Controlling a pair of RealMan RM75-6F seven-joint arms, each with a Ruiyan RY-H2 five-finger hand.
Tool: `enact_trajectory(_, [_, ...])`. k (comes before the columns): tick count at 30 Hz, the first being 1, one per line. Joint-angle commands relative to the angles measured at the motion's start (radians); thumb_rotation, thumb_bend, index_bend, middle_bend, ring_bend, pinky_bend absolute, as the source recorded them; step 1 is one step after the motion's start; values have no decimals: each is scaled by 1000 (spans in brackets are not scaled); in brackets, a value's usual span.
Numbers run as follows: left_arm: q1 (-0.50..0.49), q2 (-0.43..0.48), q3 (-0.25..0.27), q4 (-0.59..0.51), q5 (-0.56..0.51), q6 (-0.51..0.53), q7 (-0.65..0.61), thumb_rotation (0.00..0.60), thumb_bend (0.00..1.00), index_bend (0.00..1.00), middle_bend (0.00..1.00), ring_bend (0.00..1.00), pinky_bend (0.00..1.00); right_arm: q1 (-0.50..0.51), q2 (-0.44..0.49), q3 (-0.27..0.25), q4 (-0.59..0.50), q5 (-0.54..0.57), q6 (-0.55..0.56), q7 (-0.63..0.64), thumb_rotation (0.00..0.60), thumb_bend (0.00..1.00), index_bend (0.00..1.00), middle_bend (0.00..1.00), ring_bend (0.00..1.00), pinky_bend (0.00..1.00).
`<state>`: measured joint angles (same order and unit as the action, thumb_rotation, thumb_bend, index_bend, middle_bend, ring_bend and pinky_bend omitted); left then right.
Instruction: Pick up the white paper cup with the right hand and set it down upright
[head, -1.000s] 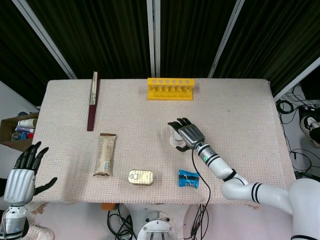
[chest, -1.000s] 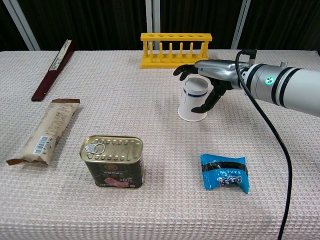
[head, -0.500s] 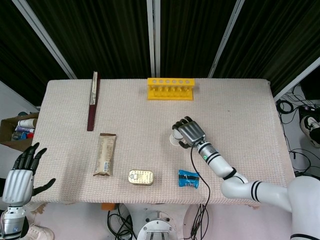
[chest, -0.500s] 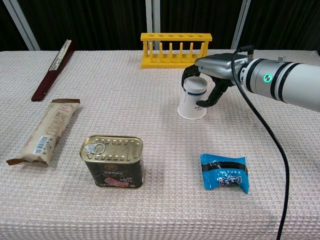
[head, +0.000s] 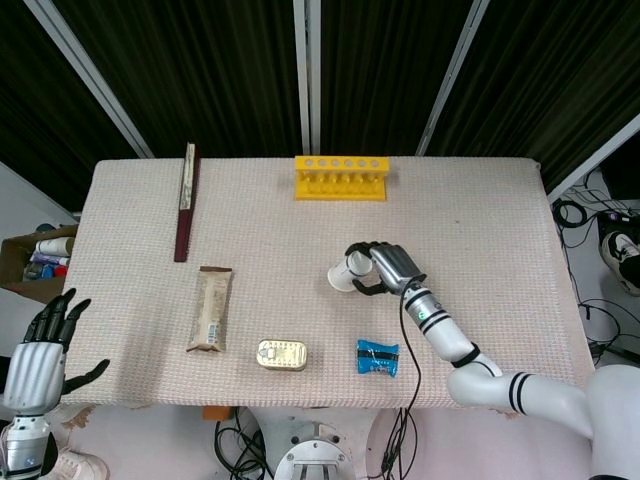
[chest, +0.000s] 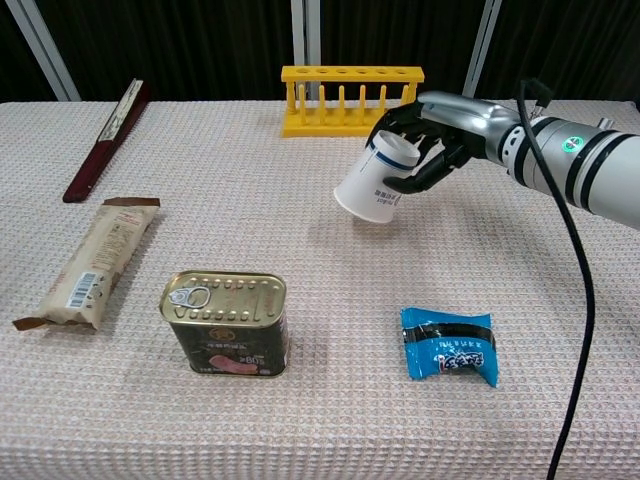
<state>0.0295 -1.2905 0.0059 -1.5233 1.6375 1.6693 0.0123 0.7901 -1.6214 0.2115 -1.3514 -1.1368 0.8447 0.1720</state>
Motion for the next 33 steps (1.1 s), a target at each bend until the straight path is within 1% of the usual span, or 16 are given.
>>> enact_trajectory(1, [-4, -6, 1, 3, 6, -3, 3, 600, 63, 136, 18, 57, 165, -90, -69, 13, 155, -139, -22, 516, 600, 352, 464, 357, 269, 263])
enact_trajectory(2, [-6, -8, 1, 3, 7, -5, 5, 600, 63, 136, 18, 57, 164, -93, -89, 12, 194, -159, -18, 584, 600, 352, 463, 354, 267, 251])
enact_trajectory(3, [-6, -7, 0, 2, 5, -7, 5, 600, 63, 136, 18, 57, 164, -93, -102, 8, 225, -174, -18, 619, 600, 352, 460, 348, 261, 237])
enact_trajectory(5, [-7, -6, -1, 1, 2, -10, 5, 600, 63, 136, 18, 57, 164, -87, -125, -9, 288, -210, -20, 662, 600, 353, 447, 333, 241, 201])
enact_trajectory(7, [-8, -4, -1, 1, 2, -12, 6, 600, 63, 136, 18, 57, 164, -77, -131, -29, 324, -239, -32, 676, 600, 352, 422, 309, 213, 167])
enact_trajectory(10, [-9, -4, 0, 2, 2, -14, 6, 600, 64, 136, 18, 57, 164, -70, -127, -64, 370, -278, -38, 646, 600, 351, 348, 263, 167, 134])
enact_trajectory(12, [-8, -6, 0, 5, 1, -15, 3, 600, 64, 136, 18, 57, 164, -74, -116, -90, 387, -294, -38, 588, 600, 347, 289, 233, 138, 106])
enact_trajectory(13, [-8, -8, 1, 7, 0, -15, 1, 600, 64, 135, 18, 57, 164, -78, -104, -100, 386, -298, -38, 558, 600, 340, 242, 210, 115, 86])
enact_trajectory(16, [-6, -10, 1, 15, -3, -14, -7, 600, 63, 136, 18, 57, 164, -89, -22, -129, 319, -306, -44, 435, 600, 313, 82, 132, 30, 13])
enact_trajectory(18, [-6, -13, 1, 19, -5, -14, -12, 600, 63, 136, 18, 57, 164, -91, 61, -137, 229, -297, -55, 322, 600, 295, 18, 86, 3, 0])
enact_trajectory(19, [-6, -14, 1, 21, -4, -14, -13, 600, 63, 136, 18, 57, 164, -91, 98, -136, 187, -287, -59, 261, 600, 283, 4, 65, 0, 0])
enact_trajectory(22, [-7, -19, 2, 24, 1, -12, -15, 600, 63, 136, 18, 57, 164, -84, 210, -118, 29, -218, -67, 8, 600, 230, 0, 25, 0, 0])
enact_trajectory(26, [-4, -18, 4, 24, 1, -9, -11, 600, 63, 136, 18, 57, 164, -49, 302, -91, -151, -87, -101, -247, 600, 187, 0, 20, 0, 0])
enact_trajectory(29, [0, -14, 4, 19, -1, -5, -10, 600, 64, 136, 18, 57, 164, 1, 317, -78, -235, 42, -120, -416, 600, 176, 0, 47, 0, 0])
enact_trajectory(31, [1, -10, 5, 15, 0, -4, -7, 600, 63, 136, 18, 57, 164, 39, 304, -79, -261, 129, -130, -507, 600, 175, 0, 74, 0, 0])
enact_trajectory(33, [3, -7, 7, 11, 1, -2, -4, 600, 63, 136, 18, 57, 164, 88, 277, -92, -274, 229, -129, -612, 600, 174, 0, 87, 0, 0])
